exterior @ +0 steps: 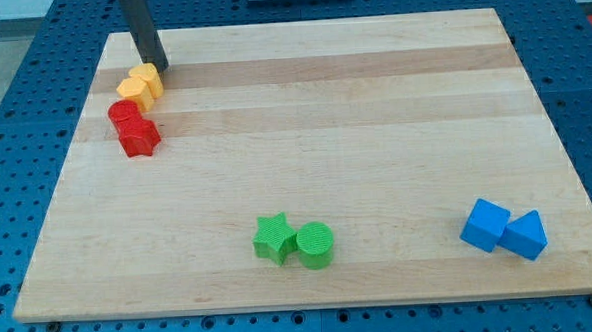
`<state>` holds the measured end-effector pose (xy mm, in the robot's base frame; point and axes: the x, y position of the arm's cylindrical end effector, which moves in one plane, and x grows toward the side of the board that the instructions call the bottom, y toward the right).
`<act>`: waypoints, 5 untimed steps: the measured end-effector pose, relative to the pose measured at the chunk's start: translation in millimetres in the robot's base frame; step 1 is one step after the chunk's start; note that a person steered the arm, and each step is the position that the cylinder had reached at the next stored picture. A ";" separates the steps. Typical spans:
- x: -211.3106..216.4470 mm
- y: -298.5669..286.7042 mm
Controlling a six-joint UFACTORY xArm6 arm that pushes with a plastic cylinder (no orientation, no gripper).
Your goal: Push the yellow blocks above the red circle
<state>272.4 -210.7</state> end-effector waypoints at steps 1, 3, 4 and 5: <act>-4.5 29.1; 83.6 132.4; 142.5 134.6; 113.3 136.6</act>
